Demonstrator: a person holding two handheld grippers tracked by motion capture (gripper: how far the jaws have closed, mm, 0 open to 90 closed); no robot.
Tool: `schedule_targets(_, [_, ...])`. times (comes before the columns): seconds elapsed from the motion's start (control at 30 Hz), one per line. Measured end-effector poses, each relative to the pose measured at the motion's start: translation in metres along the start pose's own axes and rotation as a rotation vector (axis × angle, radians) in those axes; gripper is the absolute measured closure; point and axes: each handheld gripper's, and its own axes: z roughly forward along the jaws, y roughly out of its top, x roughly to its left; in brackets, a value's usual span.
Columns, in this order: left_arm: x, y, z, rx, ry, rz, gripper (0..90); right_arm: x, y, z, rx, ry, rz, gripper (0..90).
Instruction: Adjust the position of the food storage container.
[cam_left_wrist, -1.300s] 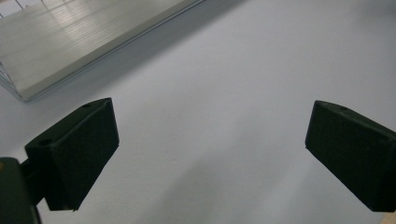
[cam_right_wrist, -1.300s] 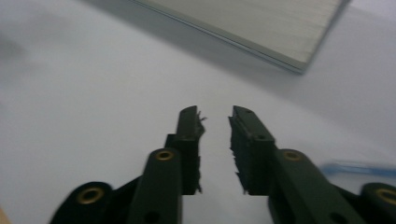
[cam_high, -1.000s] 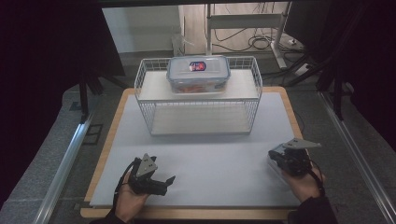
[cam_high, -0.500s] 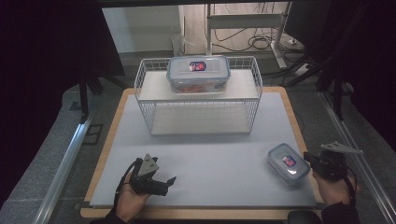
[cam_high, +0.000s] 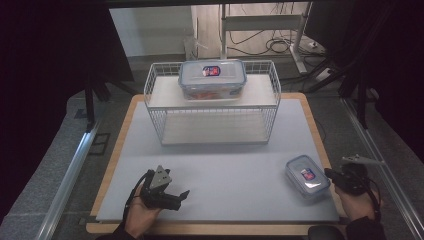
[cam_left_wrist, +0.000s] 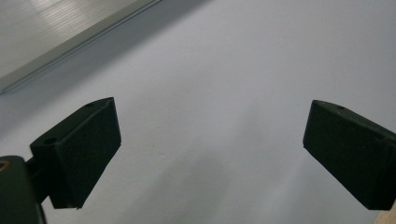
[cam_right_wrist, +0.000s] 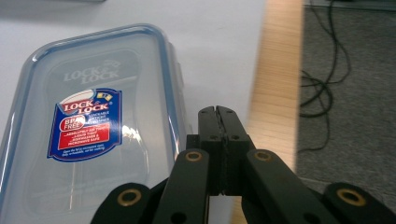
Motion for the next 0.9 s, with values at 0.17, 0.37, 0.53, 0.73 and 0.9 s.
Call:
schedule_targets(0.17, [-0.001,0.000,0.002,0.009,-0.003,0.007,4.2,0.012,0.003,0.004,0.017,0.051,-0.027,89.9])
schedule_targets(0.37, [-0.002,0.000,0.003,0.014,-0.005,0.007,4.4,0.027,0.006,0.008,0.027,0.104,-0.048,89.9])
schedule_targets(0.53, [-0.003,0.001,0.004,0.018,-0.007,0.013,4.4,0.044,0.008,0.013,0.038,0.142,-0.083,89.9])
schedule_targets(0.73, [-0.004,0.001,0.005,0.022,-0.012,0.017,4.5,0.070,0.013,0.022,0.048,0.198,-0.130,89.9])
schedule_targets(0.9, [-0.004,0.002,0.006,0.021,-0.017,0.016,4.5,0.093,0.018,0.031,0.059,0.251,-0.157,89.9])
